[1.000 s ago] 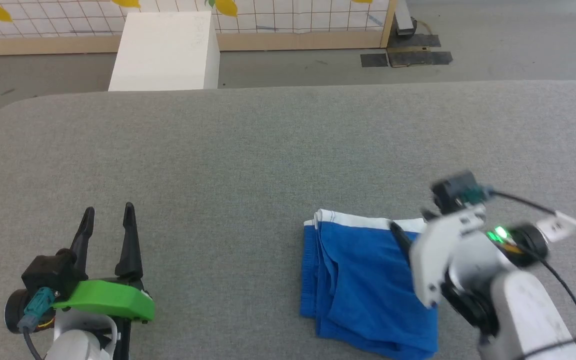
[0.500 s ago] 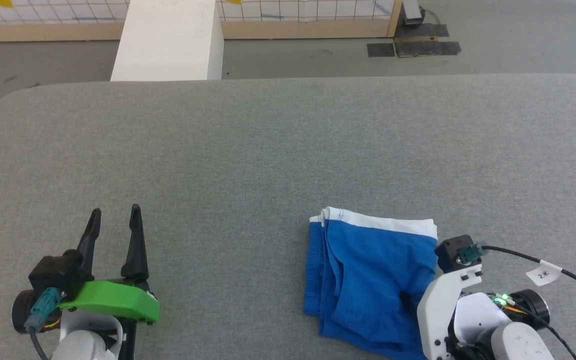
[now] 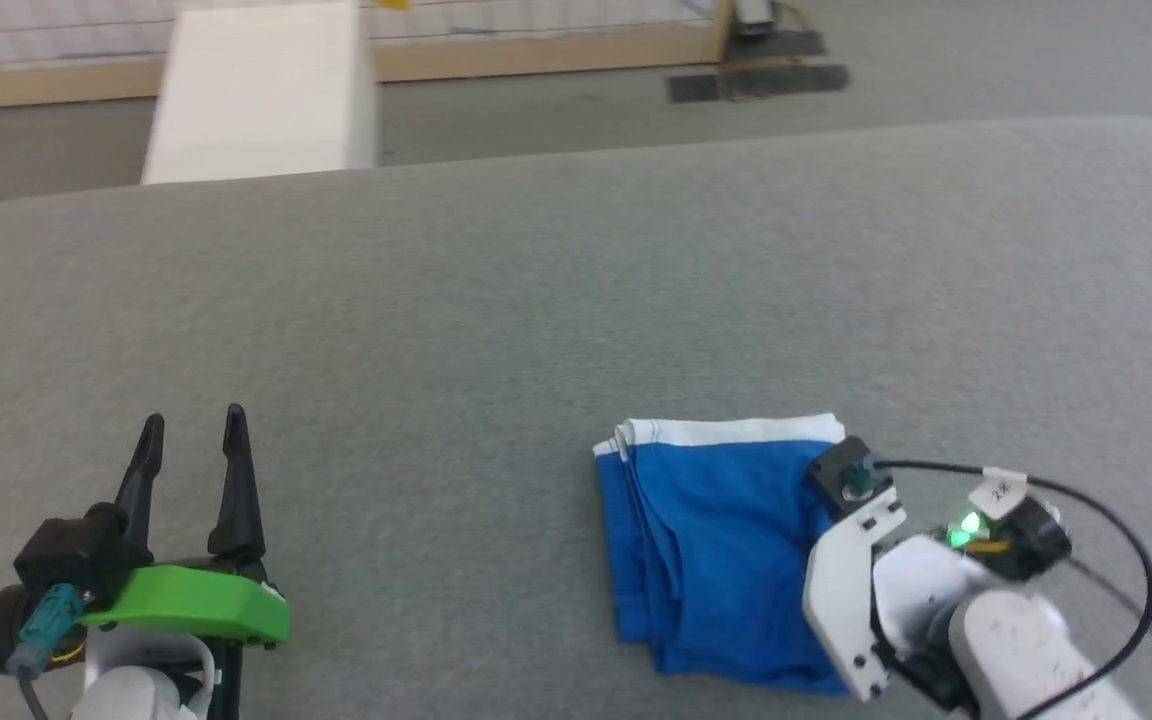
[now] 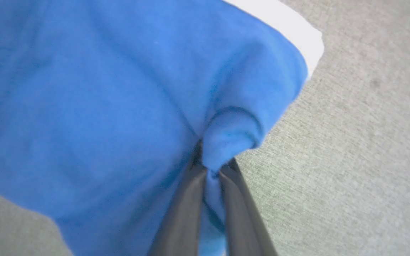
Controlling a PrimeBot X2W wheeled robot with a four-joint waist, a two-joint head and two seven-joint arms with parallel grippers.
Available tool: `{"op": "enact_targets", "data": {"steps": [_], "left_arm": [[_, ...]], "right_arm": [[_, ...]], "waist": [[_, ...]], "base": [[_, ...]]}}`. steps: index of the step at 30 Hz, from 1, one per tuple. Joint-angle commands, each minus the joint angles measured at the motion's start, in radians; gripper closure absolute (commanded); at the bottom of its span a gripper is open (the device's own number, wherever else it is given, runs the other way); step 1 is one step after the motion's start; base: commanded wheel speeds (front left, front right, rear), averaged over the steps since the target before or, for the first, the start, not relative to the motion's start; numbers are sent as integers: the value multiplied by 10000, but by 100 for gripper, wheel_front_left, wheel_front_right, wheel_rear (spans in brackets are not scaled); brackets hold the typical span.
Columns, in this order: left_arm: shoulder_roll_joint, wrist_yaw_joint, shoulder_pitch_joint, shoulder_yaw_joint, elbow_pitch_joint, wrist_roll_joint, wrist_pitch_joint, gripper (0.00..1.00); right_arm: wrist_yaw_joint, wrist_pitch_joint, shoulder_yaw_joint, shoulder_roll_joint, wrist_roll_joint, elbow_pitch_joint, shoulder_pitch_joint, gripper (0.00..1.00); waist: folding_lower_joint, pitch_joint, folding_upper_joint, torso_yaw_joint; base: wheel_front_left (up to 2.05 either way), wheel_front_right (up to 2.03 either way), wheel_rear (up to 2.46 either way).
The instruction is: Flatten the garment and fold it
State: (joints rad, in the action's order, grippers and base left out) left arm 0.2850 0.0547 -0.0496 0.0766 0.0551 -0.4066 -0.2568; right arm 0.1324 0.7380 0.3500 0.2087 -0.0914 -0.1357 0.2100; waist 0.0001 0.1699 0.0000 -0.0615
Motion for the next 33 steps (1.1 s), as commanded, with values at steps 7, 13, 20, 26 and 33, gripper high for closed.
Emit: {"op": "enact_targets", "data": {"steps": [7, 13, 20, 26, 33], "left_arm": [[355, 57, -296, -19, -565, 82, 192, 0], [996, 215, -371, -277, -1400, 266, 757, 0], [1618, 258, -611, -390, -2386, 474, 1451, 0], [2109, 421, -526, -806, -3054, 558, 1808, 0], [2404, 565, -315, -1189, -3558, 526, 1982, 0]], "right_arm": [[-17, -407, 1479, 1610, -605, -331, 2022, 100], [-17, -1438, 1625, 1884, -672, -1565, 3502, 100], [-17, -2556, 460, 1978, -232, -2953, 4533, 100], [-17, -3122, -1073, 2134, 528, -3762, 5217, 100], [-17, -3622, -3050, 2209, 1632, -4398, 5714, 100]], "waist": [[-1, 1227, 0, -3216], [-1, 2100, 0, -4435], [-1, 3306, 0, -4326], [-1, 4161, 0, -3900], [-1, 4674, 0, -3481]], "base": [[0, 0, 0], [0, 0, 0], [0, 0, 0], [0, 0, 0], [0, 0, 0]]}}
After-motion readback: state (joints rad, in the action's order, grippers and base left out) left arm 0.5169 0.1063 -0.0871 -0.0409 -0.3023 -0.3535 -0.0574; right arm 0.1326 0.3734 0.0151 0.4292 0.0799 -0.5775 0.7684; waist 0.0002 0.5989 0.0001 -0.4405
